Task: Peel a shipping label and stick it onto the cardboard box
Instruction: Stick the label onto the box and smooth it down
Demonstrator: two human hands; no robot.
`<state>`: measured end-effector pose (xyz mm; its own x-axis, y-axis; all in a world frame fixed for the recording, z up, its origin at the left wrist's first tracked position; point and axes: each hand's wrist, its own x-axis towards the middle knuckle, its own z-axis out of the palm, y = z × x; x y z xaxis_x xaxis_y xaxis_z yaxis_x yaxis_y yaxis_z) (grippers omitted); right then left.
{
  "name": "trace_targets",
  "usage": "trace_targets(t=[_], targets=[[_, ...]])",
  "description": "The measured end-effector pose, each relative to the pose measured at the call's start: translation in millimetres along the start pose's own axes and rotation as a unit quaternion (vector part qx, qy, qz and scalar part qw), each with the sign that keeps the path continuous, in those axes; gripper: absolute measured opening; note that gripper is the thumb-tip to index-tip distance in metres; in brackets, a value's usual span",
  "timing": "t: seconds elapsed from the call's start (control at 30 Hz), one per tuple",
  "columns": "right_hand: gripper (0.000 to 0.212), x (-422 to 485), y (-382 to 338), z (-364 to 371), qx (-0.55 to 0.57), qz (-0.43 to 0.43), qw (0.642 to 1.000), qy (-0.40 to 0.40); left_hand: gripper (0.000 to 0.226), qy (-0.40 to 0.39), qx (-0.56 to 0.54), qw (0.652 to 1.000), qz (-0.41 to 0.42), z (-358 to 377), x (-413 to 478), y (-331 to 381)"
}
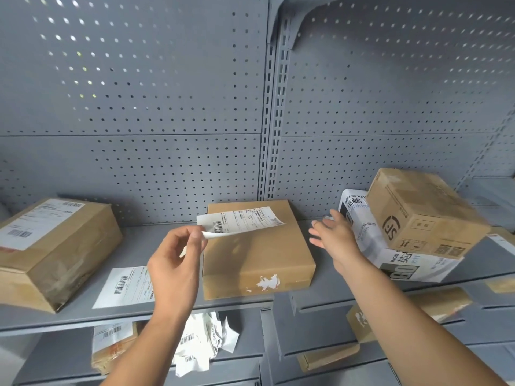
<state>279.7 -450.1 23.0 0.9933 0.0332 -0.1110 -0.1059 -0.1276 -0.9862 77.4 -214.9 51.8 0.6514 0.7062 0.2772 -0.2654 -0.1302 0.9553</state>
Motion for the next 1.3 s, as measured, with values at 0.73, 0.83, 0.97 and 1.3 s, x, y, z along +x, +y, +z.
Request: trace_targets(t=[0.73,0.83,0.97,1.3], targets=[[0.041,-118.7,-68.3,84.8,0.219,0.143,0.935,-0.241,0.015,0.071,-0.012,0.979,0.191,6.4,15.5,3.4],[0.021,-121.8,-63.0,94.6,0.269,0.17,0.922,-0.22,0.014,0.061,-0.025,0.977,0.201,7.3,9.1,0.4],[0.013,-121.0,-56.7,100.8,0.289,0.177,0.921,-0.19,0.014,0.04,-0.029,0.981,0.186,8.6,-0.6,-2.9],[0.006,-107.3,-78.5,75.4,0.048,-0.017,0.992,-0.12,0.015,-0.001,0.028,0.999,0.04,-13.6,6.7,-22.5]])
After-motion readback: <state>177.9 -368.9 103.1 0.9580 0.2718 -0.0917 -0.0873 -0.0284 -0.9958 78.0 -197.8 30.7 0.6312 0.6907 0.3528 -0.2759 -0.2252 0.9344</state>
